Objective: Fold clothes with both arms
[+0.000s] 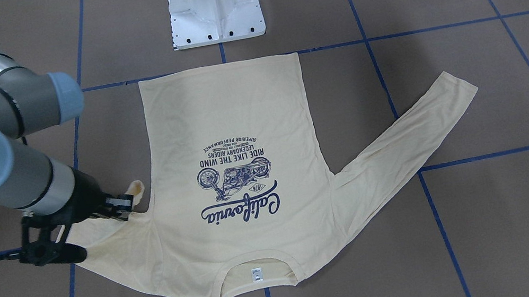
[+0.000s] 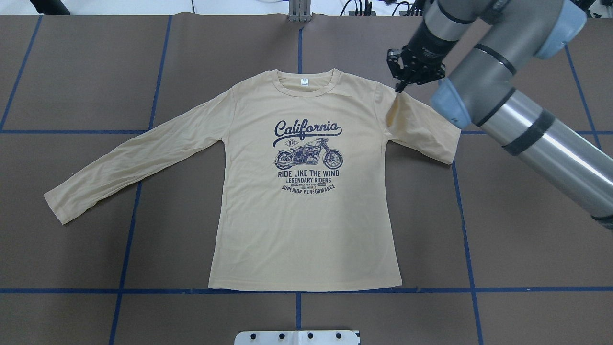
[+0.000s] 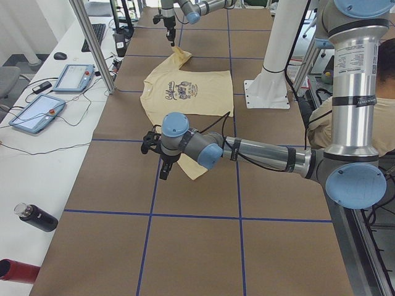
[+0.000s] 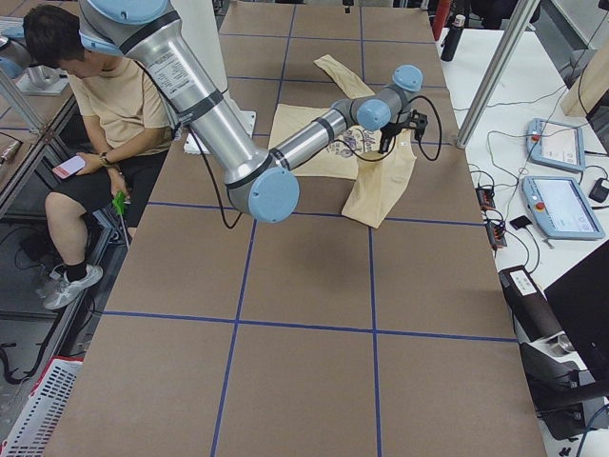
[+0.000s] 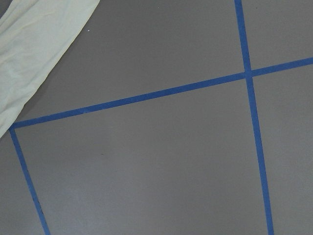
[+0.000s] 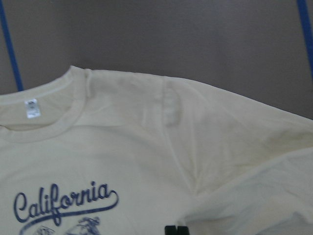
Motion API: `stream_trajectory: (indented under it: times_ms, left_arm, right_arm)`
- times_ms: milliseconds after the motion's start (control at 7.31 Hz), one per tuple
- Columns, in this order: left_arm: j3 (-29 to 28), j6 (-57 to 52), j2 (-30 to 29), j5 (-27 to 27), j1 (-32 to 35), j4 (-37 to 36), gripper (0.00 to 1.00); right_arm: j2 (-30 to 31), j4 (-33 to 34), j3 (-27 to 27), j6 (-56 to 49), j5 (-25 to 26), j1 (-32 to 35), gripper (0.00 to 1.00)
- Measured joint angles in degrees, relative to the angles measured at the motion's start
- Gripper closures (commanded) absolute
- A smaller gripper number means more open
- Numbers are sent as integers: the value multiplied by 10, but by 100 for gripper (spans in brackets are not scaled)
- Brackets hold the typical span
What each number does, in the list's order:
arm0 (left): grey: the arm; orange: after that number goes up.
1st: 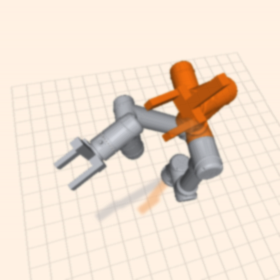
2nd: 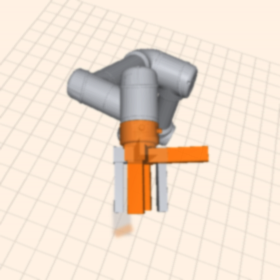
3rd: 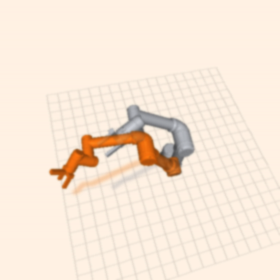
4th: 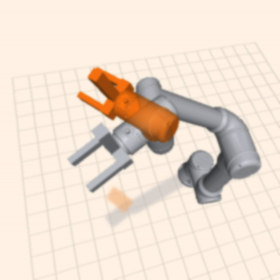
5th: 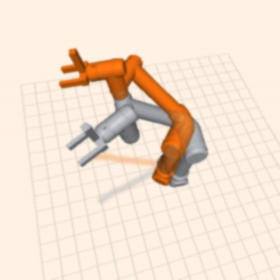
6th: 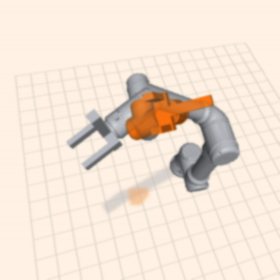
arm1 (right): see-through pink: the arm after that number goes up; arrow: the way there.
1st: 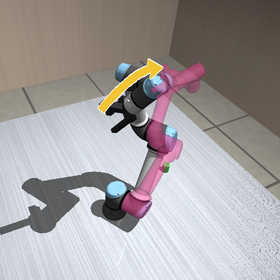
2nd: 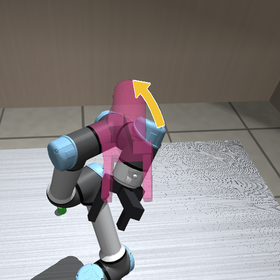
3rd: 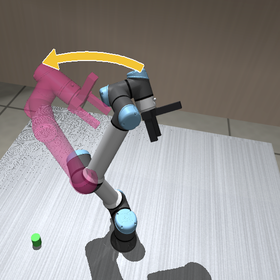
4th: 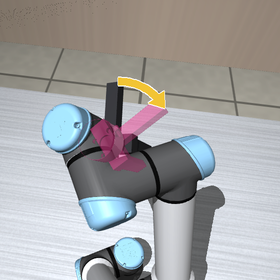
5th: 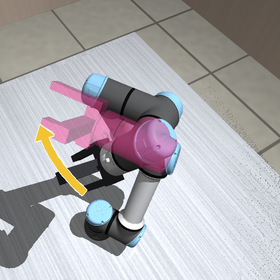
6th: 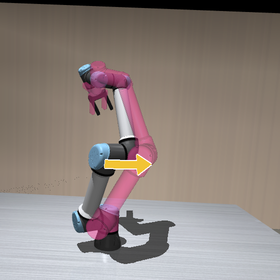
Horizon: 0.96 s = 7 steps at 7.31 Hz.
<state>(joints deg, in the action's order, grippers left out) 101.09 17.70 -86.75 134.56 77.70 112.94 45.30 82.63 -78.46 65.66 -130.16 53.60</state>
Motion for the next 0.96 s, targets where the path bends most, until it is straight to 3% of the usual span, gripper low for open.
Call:
stream_trajectory:
  times_ms: [274,958]
  left_arm:
    - [0,0,0,0,0,0,0]
    - [1,0,-1,1,-1,1,0]
  right_arm:
    - [-87,-97,89,76,56,-39,100]
    - [-213,-129,157,110,153,-116,100]
